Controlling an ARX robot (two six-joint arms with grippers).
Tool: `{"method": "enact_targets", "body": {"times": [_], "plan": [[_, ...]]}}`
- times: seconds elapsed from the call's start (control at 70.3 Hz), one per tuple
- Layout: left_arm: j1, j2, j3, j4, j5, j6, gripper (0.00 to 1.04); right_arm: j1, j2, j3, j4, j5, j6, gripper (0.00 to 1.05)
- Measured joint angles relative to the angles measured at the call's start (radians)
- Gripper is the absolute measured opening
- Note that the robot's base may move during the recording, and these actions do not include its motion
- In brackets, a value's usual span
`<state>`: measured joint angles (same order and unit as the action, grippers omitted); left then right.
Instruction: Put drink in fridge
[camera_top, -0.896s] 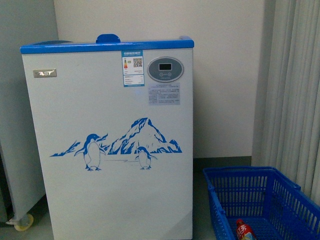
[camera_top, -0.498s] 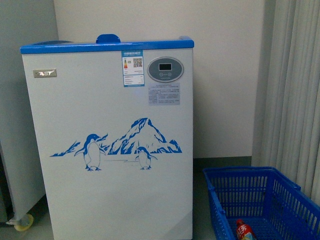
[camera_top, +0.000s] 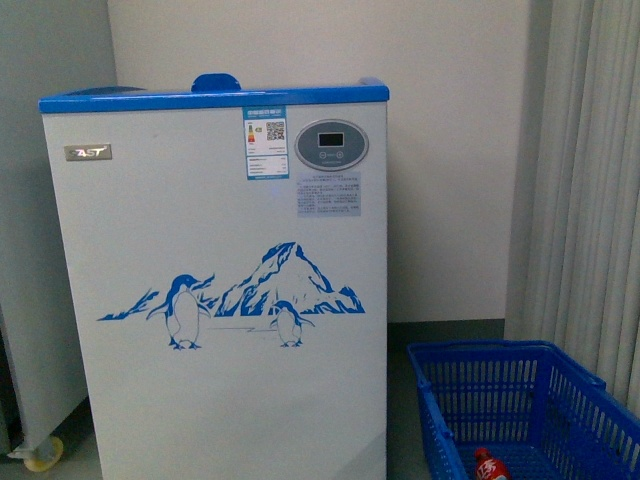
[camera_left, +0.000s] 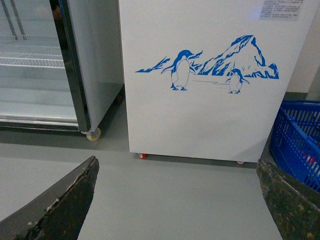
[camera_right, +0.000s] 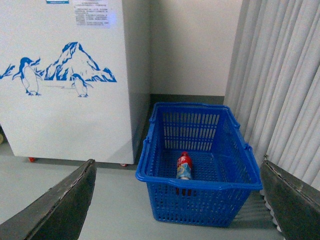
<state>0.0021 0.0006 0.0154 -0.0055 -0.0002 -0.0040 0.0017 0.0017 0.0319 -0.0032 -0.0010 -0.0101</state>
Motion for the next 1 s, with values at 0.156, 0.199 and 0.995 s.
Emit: {"method": "enact_targets", "body": {"times": [0.156,0.199,0.995], "plan": [[0.0,0.0,0.0,0.0,0.0,0.0,0.97,0.0,0.0,0.0,0.0,0.0,0.0,0.98],[0.0,0.0,0.0,0.0,0.0,0.0,0.97,0.0,0.0,0.0,0.0,0.0,0.0,0.98],[0.0,0.0,0.0,0.0,0.0,0.0,0.97,0.0,0.0,0.0,0.0,0.0,0.0,0.98]]}}
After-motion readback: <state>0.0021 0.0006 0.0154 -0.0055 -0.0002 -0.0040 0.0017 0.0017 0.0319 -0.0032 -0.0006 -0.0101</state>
